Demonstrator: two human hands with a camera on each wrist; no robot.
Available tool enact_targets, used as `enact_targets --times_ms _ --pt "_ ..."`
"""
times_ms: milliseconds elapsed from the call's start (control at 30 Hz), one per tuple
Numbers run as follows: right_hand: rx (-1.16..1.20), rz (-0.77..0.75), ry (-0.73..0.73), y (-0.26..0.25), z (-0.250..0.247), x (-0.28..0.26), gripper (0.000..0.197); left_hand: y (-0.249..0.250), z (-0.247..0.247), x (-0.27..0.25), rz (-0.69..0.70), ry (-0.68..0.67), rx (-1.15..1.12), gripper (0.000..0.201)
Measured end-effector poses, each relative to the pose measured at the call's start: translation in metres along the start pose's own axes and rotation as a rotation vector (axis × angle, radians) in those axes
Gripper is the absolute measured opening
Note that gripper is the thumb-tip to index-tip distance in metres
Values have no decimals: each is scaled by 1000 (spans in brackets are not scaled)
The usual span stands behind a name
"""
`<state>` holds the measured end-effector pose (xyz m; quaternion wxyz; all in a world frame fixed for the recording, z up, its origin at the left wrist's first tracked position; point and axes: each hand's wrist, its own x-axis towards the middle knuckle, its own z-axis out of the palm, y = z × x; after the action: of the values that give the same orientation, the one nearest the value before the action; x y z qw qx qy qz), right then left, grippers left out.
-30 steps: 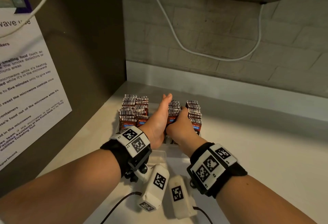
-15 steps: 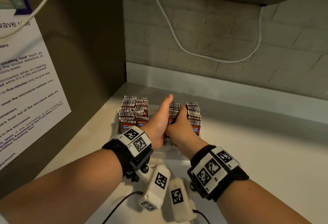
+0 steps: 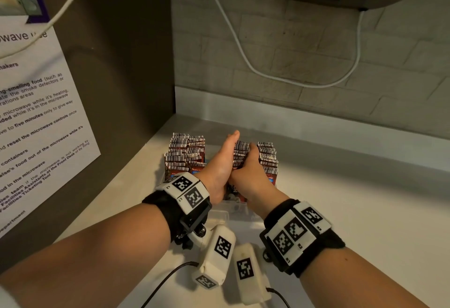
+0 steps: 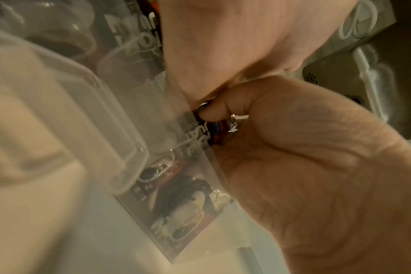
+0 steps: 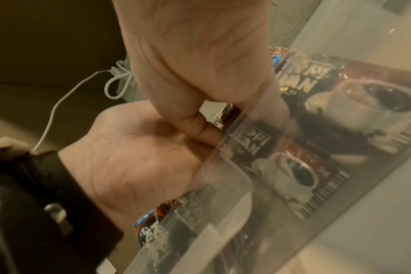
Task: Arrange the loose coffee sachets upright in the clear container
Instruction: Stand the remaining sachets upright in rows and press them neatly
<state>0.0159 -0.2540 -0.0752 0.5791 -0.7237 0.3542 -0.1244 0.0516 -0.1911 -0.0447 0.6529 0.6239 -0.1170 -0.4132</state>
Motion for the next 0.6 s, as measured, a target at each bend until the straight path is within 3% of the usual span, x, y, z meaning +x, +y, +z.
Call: enact_targets --times_ms 400,600 --pt "11 -11 -13 -9 -2 -1 103 8 0 -11 -22 0 -13 67" --pt "-56 -87 24 -21 -8 -10 99 13 -1 -16 15 -32 -28 65"
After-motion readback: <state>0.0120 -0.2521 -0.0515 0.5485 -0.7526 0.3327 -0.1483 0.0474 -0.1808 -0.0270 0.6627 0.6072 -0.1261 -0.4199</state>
